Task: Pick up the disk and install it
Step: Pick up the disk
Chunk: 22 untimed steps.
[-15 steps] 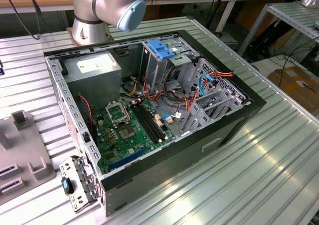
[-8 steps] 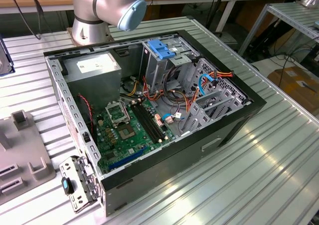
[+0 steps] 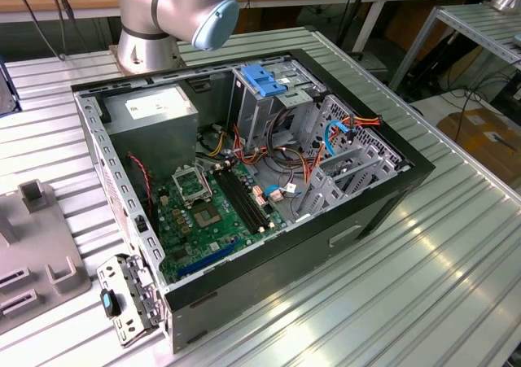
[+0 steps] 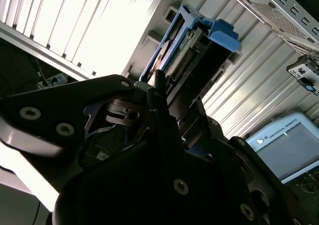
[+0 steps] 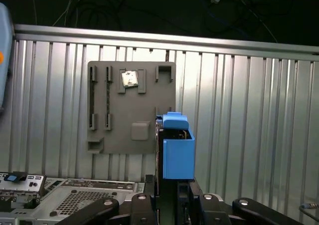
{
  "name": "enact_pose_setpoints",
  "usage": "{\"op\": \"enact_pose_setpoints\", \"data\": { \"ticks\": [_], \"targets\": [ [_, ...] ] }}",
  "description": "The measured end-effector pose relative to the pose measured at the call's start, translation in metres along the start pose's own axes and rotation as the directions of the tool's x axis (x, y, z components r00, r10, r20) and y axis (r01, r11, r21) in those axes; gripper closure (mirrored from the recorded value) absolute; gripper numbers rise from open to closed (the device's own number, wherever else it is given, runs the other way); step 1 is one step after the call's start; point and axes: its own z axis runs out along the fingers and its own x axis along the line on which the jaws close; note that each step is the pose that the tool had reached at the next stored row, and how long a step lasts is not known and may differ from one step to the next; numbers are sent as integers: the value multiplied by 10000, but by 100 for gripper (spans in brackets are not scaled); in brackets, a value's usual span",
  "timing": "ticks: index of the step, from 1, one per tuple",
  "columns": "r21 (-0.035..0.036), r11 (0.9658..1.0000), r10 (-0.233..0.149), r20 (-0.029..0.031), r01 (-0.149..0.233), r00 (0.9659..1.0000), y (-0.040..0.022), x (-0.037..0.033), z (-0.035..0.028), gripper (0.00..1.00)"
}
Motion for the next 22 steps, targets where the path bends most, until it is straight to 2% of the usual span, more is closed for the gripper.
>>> {"op": "enact_pose_setpoints", "data": {
  "ticks": [2, 10, 11, 13, 14, 20, 22],
  "targets": [
    [1, 10000, 0, 0, 0, 10000, -10, 1, 0, 65],
    [0, 10000, 0, 0, 0, 10000, -206, 13, -1, 65],
    [0, 10000, 0, 0, 0, 10000, -253, 15, -2, 65],
    [0, 10000, 0, 0, 0, 10000, -299, 18, -2, 65],
    [1, 10000, 0, 0, 0, 10000, -351, 21, -2, 65],
    [-1, 10000, 0, -1, 0, 10000, -535, 33, -3, 65],
    [0, 10000, 0, 0, 0, 10000, -629, 38, -3, 65]
  ]
}}
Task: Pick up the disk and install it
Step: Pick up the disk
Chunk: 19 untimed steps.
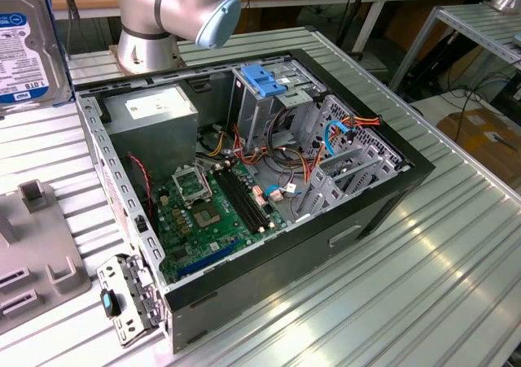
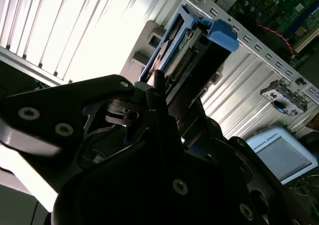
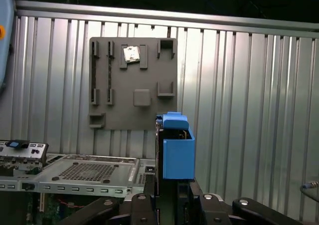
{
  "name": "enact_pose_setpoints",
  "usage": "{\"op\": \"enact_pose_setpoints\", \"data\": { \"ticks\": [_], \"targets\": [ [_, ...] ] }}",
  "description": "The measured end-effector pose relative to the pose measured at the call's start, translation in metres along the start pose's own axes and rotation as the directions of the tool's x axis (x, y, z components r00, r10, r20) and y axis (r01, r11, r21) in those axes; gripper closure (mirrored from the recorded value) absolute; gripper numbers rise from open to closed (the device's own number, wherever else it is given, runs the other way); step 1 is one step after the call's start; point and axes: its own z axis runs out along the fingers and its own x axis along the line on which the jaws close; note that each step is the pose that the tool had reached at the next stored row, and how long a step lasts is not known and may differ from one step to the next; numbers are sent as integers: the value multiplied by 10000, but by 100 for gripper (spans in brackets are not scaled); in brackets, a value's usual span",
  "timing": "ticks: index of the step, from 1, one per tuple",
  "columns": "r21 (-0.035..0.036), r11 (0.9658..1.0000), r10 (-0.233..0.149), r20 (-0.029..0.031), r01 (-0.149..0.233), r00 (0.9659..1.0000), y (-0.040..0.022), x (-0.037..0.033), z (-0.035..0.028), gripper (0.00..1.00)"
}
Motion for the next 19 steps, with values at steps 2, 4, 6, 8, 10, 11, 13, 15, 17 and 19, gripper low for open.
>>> {"op": "enact_pose_setpoints", "data": {
  "ticks": [2, 4, 6, 8, 10, 11, 13, 15, 17, 19],
  "targets": [
    [0, 10000, 0, 0, 0, 10000, -97, 6, 0, 65],
    [-1, 10000, 1, 0, -1, 10000, -170, 10, -1, 65],
    [0, 10000, 0, 0, 0, 10000, -240, 14, -1, 65],
    [1, 10000, 0, 0, 0, 10000, -347, 20, -1, 65],
    [-1, 10000, 0, 0, 0, 10000, -433, 25, -2, 65],
    [0, 10000, -1, 0, 1, 10000, -473, 26, -2, 65],
    [0, 10000, 0, 0, 0, 10000, -535, 29, -2, 65],
    [1, 10000, 1, 1, -1, 10000, -601, 32, -2, 65],
    [0, 10000, 0, 0, 0, 10000, -673, 36, -3, 65],
    [0, 10000, 1, 0, -1, 10000, -736, 39, -3, 65]
  ]
}}
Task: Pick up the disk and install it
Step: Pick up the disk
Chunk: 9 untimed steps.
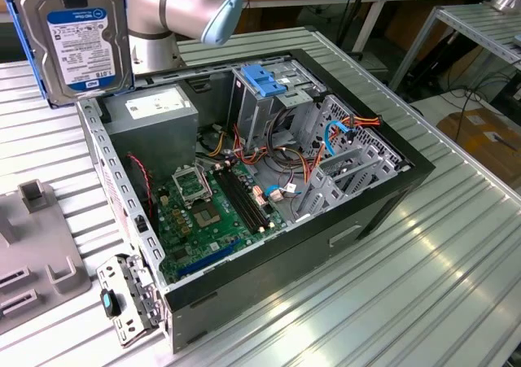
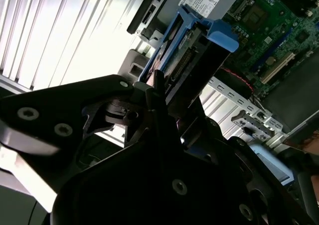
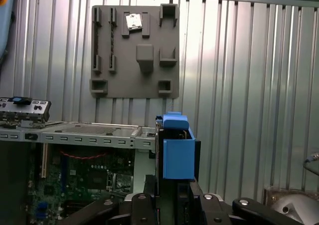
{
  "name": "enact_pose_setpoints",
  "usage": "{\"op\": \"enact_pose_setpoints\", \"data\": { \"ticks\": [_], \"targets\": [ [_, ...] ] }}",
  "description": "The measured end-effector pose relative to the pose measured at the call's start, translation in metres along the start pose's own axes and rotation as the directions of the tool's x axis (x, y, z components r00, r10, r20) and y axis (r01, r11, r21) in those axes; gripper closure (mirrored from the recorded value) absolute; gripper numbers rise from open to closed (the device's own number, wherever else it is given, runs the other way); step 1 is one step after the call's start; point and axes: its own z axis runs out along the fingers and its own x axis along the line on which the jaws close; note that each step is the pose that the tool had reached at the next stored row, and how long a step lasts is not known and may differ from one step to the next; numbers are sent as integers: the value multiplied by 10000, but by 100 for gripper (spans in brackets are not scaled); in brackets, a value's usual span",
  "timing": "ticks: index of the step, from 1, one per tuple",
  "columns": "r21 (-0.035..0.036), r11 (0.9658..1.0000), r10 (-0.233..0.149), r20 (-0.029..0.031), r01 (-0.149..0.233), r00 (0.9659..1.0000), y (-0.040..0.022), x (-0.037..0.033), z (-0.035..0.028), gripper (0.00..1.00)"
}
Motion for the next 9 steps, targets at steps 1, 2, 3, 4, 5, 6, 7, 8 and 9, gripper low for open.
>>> {"op": "enact_pose_setpoints", "data": {
  "ticks": [1, 2, 3, 4, 5, 6, 7, 8, 9],
  "targets": [
    [-1, 10000, -1, 0, 1, 10000, -51, 3, 0, 65],
    [0, 10000, -1, 0, 1, 10000, -91, 5, 0, 65],
    [-1, 10000, -2, -1, 2, 10000, -120, 7, -1, 65],
    [-1, 10000, 0, 0, 0, 10000, -179, 10, -1, 65],
    [-1, 10000, -1, 0, 1, 10000, -237, 13, -1, 65],
    [-1, 10000, -2, 0, 2, 10000, -276, 15, -1, 65],
    [0, 10000, -1, 0, 1, 10000, -310, 17, -1, 65],
    [0, 10000, 0, 0, 0, 10000, -369, 20, -2, 65],
    [-1, 10000, -1, 0, 1, 10000, -415, 23, -2, 65]
  ]
}}
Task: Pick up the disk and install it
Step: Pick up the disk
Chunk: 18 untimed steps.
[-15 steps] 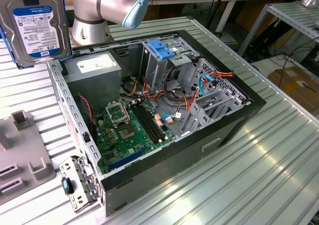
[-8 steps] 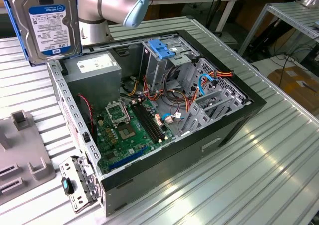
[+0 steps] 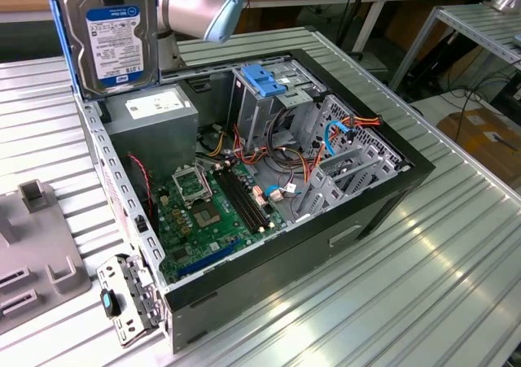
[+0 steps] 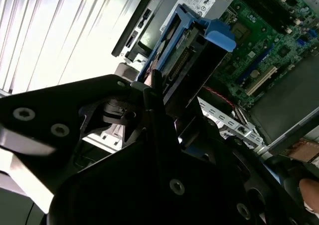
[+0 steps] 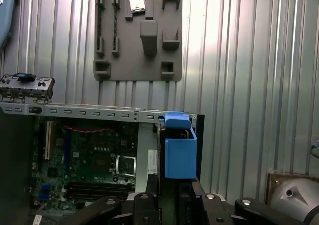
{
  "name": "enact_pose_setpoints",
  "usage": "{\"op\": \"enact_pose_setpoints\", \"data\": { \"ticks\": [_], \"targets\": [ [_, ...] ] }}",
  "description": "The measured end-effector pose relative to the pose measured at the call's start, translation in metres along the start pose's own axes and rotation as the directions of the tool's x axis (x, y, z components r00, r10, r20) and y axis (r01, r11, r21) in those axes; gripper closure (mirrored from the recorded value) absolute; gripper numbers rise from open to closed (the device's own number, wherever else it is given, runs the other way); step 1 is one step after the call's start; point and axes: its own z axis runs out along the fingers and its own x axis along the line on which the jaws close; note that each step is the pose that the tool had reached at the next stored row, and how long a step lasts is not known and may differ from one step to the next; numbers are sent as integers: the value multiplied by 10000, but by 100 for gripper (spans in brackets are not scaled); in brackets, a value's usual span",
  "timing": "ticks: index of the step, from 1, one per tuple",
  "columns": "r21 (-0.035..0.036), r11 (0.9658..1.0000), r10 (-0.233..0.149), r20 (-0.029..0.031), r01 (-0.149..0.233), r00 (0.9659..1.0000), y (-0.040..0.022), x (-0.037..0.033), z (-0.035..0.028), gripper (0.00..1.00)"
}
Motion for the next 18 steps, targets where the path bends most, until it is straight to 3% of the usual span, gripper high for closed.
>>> {"op": "enact_pose_setpoints", "data": {
  "ticks": [9, 10, 18],
  "targets": [
    [0, 10000, 0, 0, 0, 10000, -346, 20, -2, 65],
    [0, 10000, 0, -1, 0, 10000, -419, 25, -2, 65],
    [0, 10000, -1, -1, 1, 10000, -813, 49, -4, 65]
  ]
}}
